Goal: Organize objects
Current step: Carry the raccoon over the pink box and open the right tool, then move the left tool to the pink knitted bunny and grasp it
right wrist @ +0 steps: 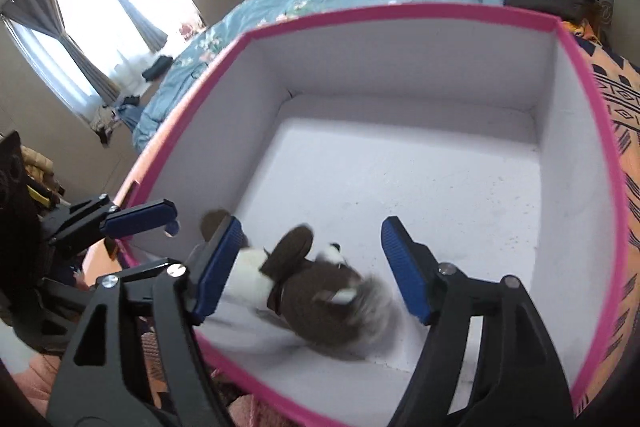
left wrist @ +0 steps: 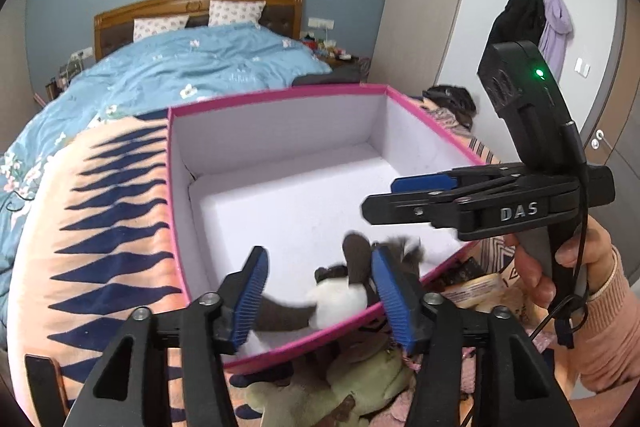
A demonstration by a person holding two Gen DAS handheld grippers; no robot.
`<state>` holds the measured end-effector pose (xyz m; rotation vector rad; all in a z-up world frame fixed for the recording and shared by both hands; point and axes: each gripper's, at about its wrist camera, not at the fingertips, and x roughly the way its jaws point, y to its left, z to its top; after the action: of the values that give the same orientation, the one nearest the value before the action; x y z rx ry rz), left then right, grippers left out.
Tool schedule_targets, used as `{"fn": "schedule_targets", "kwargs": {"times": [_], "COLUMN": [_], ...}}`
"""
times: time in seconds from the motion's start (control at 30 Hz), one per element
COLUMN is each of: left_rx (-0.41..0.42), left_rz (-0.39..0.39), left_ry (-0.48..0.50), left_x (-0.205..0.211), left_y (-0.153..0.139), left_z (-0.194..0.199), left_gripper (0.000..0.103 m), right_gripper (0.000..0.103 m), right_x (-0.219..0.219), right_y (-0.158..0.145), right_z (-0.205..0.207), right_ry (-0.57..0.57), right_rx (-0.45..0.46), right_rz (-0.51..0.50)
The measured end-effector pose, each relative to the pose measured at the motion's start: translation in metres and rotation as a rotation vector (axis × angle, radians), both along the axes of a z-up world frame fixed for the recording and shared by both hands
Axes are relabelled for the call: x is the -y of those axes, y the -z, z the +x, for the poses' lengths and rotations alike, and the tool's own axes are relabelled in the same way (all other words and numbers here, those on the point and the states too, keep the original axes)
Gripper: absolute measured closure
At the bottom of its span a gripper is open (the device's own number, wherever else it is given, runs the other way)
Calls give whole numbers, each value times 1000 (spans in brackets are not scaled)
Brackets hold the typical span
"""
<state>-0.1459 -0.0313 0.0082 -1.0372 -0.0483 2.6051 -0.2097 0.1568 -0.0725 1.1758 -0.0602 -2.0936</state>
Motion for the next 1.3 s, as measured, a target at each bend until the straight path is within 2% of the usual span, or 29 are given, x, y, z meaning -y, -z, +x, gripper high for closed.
{"fn": "schedule_targets", "kwargs": {"times": [0.07, 0.17, 0.33, 0.53, 0.7, 0.93, 1.0, 1.13, 1.3], "left_rx": [-36, -86, -135, -97, -32, 23, 33, 61, 93], "left_rz": [13, 32, 29, 52, 88, 49, 32, 27, 27], "left_ry": [-2, 6, 16, 17, 33, 62, 62, 61, 36], "left_x": [1, 2, 1, 7, 5, -9, -11, -11, -4], "left_y": [-8, -18, -25, -5, 20, 48, 52, 61, 72], "left_z": [11, 28, 57, 84, 98, 111, 112, 111, 109], "left_gripper": [32, 24, 21, 20, 20, 20, 20, 20, 20], "right_gripper": [30, 30, 29, 29, 30, 30, 30, 30, 30], "right_x": [-9, -20, -26, -30, -30, -21, -18, -22, -44], "right_y": [-10, -29, -51, -39, -13, 22, 26, 27, 37], "right_z": [12, 35, 82, 137, 160, 177, 179, 172, 152], "right_ry": [-2, -9, -62, -141, -191, -248, -251, -195, -44], "right_rx": [-34, -105, -230, -294, -242, -121, -124, -110, -66], "right_rz": [-28, -75, -110, -100, -77, -52, -32, -23, 6]}}
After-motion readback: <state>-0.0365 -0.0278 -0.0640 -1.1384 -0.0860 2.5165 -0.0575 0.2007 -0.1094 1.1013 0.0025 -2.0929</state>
